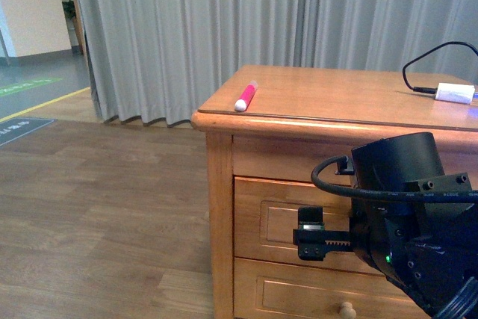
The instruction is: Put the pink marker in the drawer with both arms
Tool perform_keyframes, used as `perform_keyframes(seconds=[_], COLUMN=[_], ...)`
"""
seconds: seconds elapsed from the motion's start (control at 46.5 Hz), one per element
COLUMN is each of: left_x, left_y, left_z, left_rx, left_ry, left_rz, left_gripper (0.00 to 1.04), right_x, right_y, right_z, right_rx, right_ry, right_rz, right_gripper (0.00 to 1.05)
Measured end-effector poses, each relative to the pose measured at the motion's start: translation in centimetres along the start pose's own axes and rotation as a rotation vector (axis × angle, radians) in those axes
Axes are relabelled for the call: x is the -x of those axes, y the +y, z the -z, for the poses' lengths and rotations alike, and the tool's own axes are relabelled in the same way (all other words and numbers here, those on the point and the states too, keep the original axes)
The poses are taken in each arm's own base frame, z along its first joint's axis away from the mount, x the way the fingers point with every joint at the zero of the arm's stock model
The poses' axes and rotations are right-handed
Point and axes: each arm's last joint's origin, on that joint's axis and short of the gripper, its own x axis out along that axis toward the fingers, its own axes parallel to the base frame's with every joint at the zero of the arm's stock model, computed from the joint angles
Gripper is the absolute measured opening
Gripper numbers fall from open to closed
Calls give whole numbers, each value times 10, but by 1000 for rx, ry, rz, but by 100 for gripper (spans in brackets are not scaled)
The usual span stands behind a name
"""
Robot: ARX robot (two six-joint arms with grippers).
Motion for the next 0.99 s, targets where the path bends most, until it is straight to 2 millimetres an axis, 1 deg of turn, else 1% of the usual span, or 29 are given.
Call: perform_keyframes(seconds=[0.43,0.646,0.904,0.99], left_x=[0,0,0,0], left_y=[0,0,0,0], left_z=[0,0,0,0], left_rx=[0,0,0,0], left_ry=[0,0,0,0], left_rz=[0,0,0,0], left_gripper=[99,99,99,99], right_x=[-12,-13,-22,-23], right_y=[-12,-13,-15,-16], right_z=[0,1,8,7], right_rx=[-16,-15,-19,-22], right_ry=[13,29,58,49], right_rz=[29,19,12,20], right_gripper=[96,96,96,96])
